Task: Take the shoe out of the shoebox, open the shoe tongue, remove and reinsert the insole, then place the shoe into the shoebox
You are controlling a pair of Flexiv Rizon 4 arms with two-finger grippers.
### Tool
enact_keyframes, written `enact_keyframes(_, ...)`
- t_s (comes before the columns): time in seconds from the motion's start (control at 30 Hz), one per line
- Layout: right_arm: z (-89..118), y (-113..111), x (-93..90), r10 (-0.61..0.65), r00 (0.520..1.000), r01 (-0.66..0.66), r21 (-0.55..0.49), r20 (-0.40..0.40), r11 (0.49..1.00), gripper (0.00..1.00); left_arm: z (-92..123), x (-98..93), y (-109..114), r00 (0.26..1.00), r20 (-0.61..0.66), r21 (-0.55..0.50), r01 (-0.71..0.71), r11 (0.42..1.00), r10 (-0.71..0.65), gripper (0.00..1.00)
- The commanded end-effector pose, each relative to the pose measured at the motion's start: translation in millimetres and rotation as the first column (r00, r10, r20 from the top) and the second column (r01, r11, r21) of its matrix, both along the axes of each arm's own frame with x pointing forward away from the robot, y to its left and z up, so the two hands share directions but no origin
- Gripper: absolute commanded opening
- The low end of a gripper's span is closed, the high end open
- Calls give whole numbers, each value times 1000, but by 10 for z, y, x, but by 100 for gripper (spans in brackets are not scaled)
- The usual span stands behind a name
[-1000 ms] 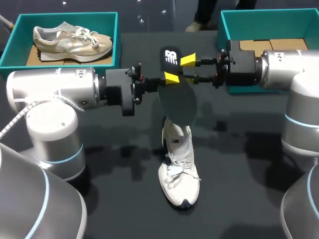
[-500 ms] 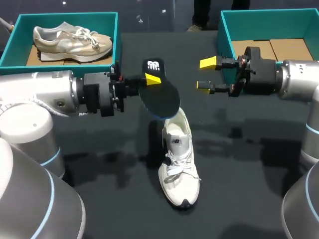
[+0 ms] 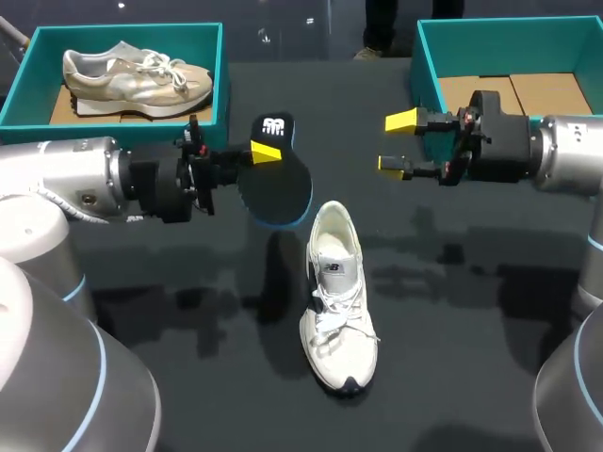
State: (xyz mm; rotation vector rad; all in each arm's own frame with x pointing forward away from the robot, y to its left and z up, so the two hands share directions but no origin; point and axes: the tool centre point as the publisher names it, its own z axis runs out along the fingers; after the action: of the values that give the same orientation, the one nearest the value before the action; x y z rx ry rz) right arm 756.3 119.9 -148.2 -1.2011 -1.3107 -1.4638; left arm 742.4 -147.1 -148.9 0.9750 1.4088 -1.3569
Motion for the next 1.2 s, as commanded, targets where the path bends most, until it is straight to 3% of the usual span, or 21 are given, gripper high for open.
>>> enact_keyframes(0.03,-5,9,-3,-1,1000,1,-2,-1,1000,100,43,-81,-14,976,-219,14,-6,1000,9,0)
enact_keyframes(0.17,-5,9,-3,-1,1000,1,-2,-1,1000,100,115,-144,5,869,-494,12,2,1000,4,0)
enact_keyframes(0.2,-5,9,-3,-1,1000,1,-2,-1,1000,100,139,-156,7,810,-587,6,2,1000,2,0)
enact_keyframes(0.23,-5,9,-3,-1,1000,1,-2,-1,1000,100,173,-160,-1,711,-703,0,21,1000,-14,0)
enact_keyframes(0.3,-5,9,-3,-1,1000,1,-2,-1,1000,100,301,-132,14,369,-926,-47,102,994,-82,0)
enact_keyframes(0.9,-5,9,-3,-1,1000,1,-2,-1,1000,100,301,-132,14,369,-926,-47,102,994,-82,0)
enact_keyframes(1.0,-5,9,-3,-1,1000,1,-2,-1,1000,100,248,-101,42,102,-994,-39,77,996,-47,0)
enact_keyframes(1.2,-5,9,-3,-1,1000,1,-2,-1,1000,100,275,-118,82,-227,-972,-61,33,998,-52,0)
